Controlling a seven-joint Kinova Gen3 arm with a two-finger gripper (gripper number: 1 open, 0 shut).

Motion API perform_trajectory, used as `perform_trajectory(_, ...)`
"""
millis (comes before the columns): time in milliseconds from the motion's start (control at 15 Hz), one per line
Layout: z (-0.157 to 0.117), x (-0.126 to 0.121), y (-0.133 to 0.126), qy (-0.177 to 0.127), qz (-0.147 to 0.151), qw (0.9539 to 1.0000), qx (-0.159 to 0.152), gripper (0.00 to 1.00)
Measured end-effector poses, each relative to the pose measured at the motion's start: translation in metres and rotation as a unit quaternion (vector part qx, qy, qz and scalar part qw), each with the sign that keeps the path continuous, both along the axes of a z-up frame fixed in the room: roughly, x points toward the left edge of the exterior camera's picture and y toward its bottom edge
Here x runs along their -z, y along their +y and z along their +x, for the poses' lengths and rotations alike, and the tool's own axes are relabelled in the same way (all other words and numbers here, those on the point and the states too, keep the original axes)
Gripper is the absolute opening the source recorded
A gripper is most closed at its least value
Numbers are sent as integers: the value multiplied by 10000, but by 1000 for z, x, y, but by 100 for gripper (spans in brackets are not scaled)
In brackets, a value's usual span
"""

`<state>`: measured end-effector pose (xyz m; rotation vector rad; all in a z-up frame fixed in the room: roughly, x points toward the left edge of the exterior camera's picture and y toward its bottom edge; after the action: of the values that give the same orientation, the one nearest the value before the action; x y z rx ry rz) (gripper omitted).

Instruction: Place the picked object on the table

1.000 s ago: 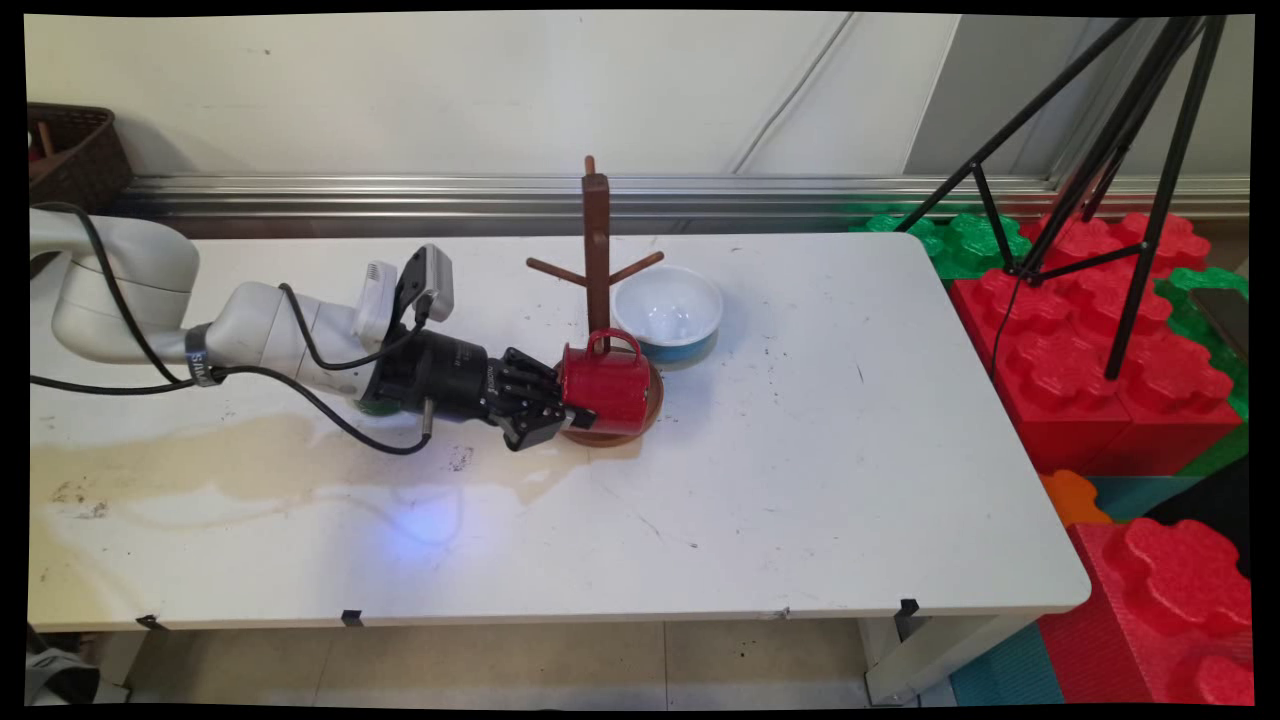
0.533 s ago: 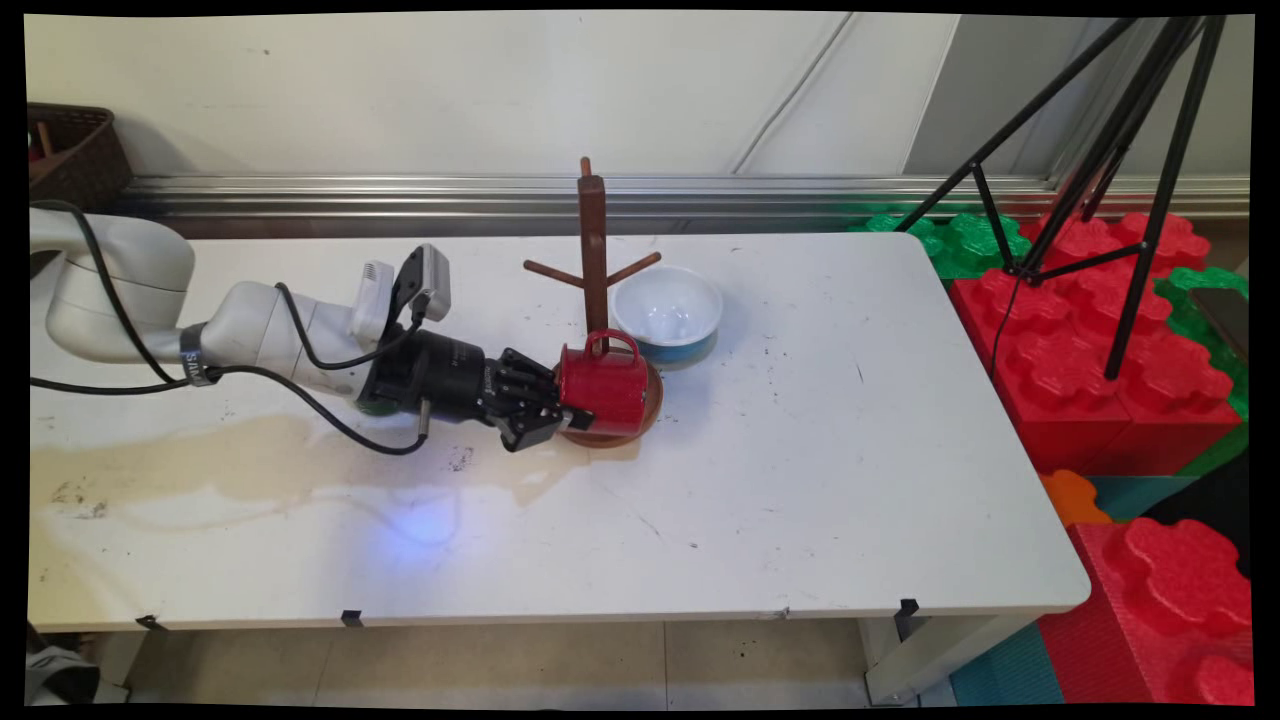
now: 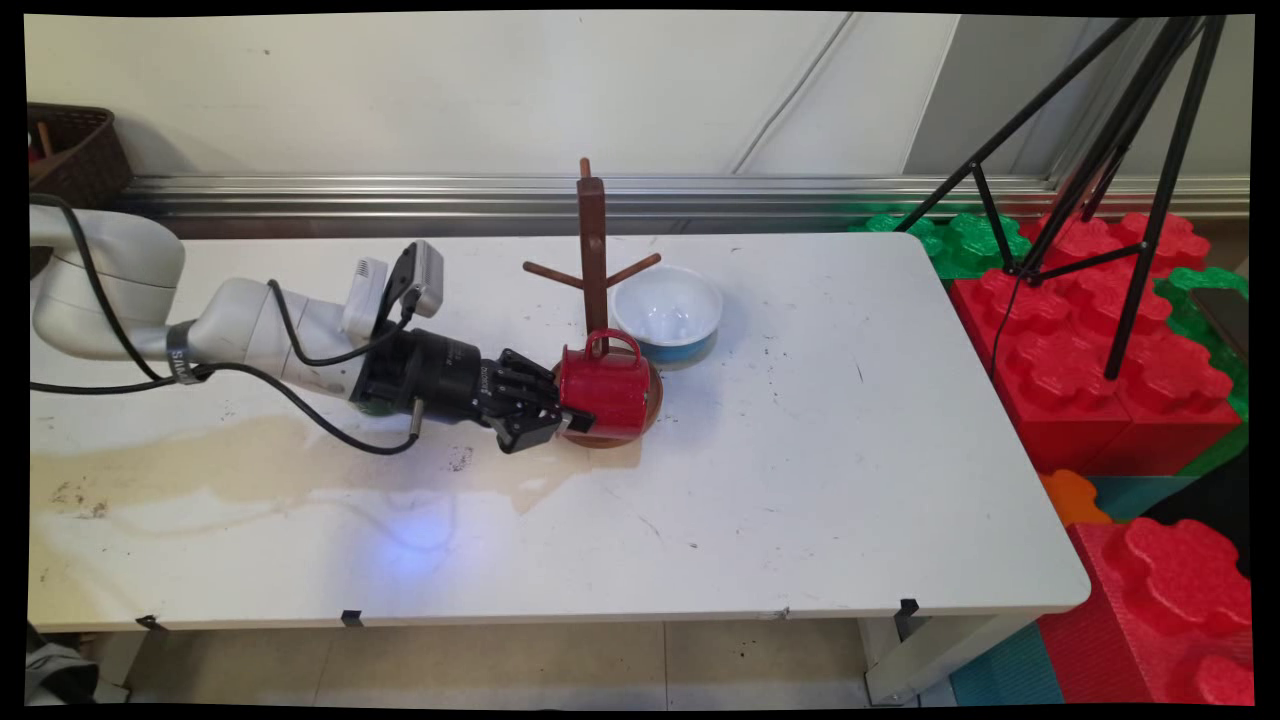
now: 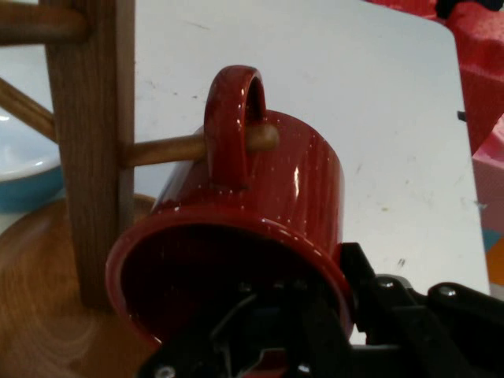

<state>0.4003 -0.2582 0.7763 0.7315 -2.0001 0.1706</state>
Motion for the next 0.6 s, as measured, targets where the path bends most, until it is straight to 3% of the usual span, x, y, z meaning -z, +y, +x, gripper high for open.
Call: perform_trajectory(600, 0, -12, 8, 144, 72, 9997, 167, 0)
